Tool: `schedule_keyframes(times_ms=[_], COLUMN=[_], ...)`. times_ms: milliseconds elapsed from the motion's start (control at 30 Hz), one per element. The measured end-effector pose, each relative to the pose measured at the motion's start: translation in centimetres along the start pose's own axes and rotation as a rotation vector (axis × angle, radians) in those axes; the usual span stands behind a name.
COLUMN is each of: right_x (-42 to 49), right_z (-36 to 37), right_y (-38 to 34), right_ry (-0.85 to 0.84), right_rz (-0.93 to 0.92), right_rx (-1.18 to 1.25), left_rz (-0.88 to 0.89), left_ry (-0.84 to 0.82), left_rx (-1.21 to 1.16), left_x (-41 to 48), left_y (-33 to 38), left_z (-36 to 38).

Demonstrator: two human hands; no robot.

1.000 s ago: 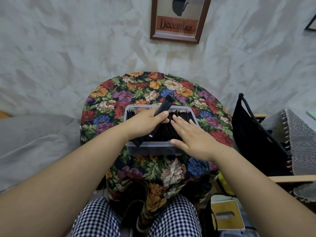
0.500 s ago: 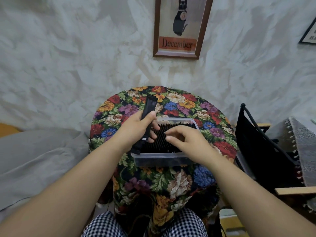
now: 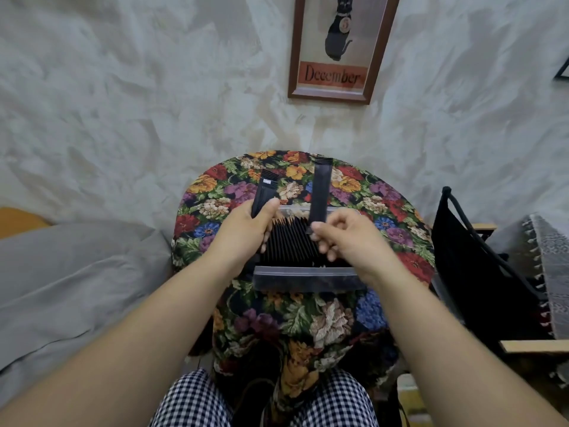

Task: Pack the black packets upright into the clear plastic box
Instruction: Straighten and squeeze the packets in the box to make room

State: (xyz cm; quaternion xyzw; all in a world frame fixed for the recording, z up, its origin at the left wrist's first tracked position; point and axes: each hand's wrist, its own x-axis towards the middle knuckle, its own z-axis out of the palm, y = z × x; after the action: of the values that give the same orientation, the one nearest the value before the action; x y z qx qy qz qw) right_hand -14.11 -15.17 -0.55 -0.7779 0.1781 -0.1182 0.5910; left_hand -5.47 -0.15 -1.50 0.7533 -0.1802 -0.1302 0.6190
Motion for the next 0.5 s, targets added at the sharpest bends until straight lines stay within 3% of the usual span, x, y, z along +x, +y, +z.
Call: schedule_keyframes(times_ms=[267, 500], right_x=[1.7, 2.1], right_z=[-4.4, -3.6], right_y=[0.7, 0.5], right_ry=[-0.174, -0.148], right_rz=[0.091, 0.058], right_rx=[-0.789, -0.929], left_rz=[0.059, 0.097], left_ry=[-0.063, -0.125], left_rx=[0.155, 0.352], left_x=[0.4, 0.7], left_y=[-0.6, -0.4], left_z=[-0.5, -0.2])
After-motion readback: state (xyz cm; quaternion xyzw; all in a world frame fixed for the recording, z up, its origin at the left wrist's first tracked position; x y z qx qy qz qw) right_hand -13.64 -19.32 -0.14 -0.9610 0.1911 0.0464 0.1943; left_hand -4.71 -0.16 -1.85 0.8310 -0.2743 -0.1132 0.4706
